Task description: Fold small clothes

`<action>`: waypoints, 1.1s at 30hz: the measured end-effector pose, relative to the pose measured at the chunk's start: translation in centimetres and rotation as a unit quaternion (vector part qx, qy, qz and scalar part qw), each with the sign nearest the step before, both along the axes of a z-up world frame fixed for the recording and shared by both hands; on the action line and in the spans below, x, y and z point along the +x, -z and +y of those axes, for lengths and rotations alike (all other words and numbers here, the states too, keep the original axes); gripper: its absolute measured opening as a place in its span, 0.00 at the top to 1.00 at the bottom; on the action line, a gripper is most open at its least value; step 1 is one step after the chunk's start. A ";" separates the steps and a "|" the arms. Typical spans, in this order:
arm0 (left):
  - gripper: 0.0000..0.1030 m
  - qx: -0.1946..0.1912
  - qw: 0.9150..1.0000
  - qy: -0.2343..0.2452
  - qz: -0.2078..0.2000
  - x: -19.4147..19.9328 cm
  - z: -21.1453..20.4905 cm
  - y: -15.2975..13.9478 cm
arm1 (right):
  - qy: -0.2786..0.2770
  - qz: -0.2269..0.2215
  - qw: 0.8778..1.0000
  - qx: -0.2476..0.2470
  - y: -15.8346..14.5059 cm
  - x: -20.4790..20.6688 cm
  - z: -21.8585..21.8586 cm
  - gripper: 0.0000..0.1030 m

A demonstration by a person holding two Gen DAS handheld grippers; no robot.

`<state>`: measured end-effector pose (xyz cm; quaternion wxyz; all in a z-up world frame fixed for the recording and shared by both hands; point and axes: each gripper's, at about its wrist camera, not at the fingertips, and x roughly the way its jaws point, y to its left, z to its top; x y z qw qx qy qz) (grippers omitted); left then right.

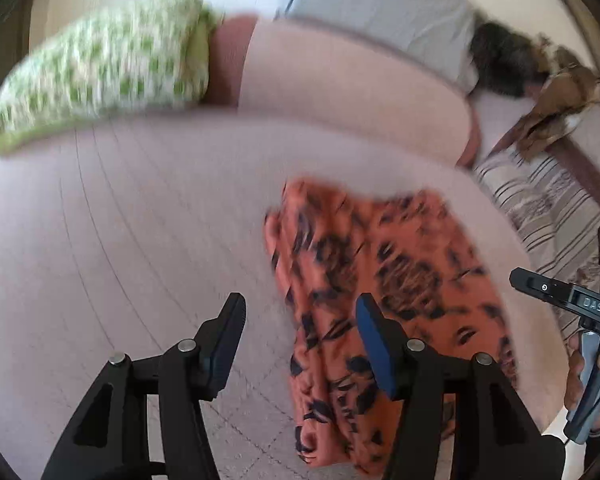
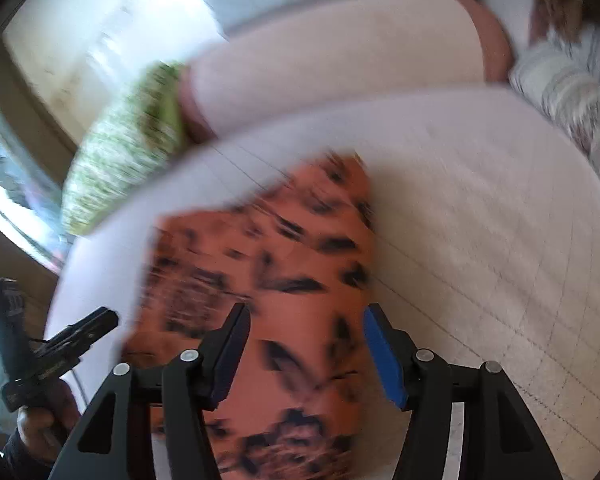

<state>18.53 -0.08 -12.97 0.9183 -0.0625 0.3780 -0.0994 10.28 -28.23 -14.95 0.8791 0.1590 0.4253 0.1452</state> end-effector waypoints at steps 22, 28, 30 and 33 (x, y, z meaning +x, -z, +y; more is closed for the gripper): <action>0.07 0.079 0.993 -0.068 -0.063 -11.0 -2.3 -8.0 | 0.018 -0.013 0.987 -0.161 -6.3 -13.8 5.3 0.00; 0.07 0.094 0.992 -0.050 -0.074 -13.8 -3.9 -9.2 | 0.027 -0.031 0.982 -0.183 -7.4 -16.9 5.1 0.00; 0.07 0.091 0.992 -0.042 -0.080 -14.6 -4.2 -9.7 | 0.029 -0.043 0.980 -0.193 -8.0 -17.5 5.2 0.00; 0.07 0.089 0.992 -0.036 -0.081 -15.3 -4.6 -10.2 | 0.033 -0.053 0.977 -0.203 -8.9 -18.1 5.2 0.00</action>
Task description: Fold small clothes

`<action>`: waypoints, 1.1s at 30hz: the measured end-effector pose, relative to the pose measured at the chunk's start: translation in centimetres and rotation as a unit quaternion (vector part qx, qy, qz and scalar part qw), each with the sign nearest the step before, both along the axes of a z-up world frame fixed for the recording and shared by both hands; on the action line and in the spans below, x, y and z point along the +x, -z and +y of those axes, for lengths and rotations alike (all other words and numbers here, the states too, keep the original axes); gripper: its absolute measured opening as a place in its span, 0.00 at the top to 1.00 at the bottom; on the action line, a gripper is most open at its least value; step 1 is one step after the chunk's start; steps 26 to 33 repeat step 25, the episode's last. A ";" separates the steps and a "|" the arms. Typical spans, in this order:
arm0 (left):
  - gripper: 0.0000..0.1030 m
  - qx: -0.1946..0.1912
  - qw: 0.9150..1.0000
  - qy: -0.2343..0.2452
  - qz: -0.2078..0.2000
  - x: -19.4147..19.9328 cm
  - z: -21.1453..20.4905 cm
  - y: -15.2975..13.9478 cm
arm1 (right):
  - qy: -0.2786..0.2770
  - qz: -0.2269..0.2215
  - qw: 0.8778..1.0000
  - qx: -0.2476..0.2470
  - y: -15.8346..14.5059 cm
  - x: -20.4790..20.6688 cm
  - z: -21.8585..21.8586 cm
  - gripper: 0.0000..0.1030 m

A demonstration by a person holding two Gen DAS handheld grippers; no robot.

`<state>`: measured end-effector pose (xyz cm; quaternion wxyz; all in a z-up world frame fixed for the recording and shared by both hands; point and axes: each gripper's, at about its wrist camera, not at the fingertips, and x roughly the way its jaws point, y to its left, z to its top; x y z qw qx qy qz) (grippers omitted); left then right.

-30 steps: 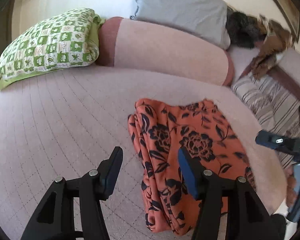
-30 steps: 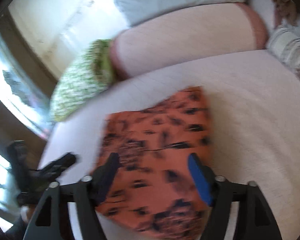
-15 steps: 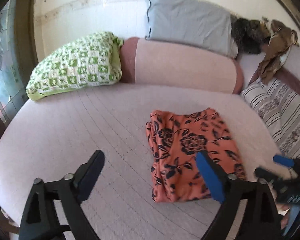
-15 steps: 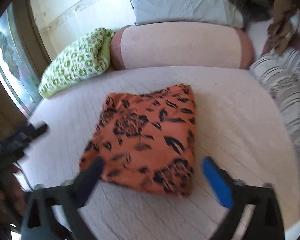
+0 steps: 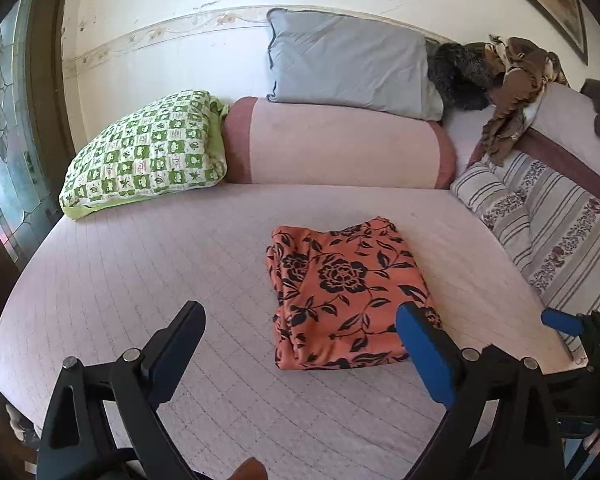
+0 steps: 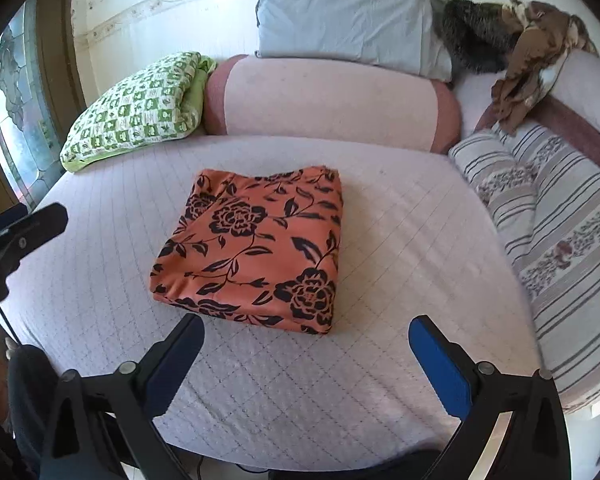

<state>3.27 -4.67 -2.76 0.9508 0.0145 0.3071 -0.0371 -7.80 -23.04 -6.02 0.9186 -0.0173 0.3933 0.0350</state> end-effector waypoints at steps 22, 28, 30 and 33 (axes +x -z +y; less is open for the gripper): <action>0.02 0.012 1.000 0.010 0.014 3.0 -2.1 -0.1 | -0.004 -0.008 0.999 -0.033 -0.4 3.1 0.4 0.00; 0.02 0.015 1.000 0.007 0.019 3.6 -2.2 0.3 | -0.005 -0.004 0.999 -0.033 -0.1 3.7 0.5 0.00; 0.02 0.015 1.000 0.007 0.019 3.6 -2.2 0.3 | -0.005 -0.004 0.999 -0.033 -0.1 3.7 0.5 0.00; 0.02 0.015 1.000 0.007 0.019 3.6 -2.2 0.3 | -0.005 -0.004 0.999 -0.033 -0.1 3.7 0.5 0.00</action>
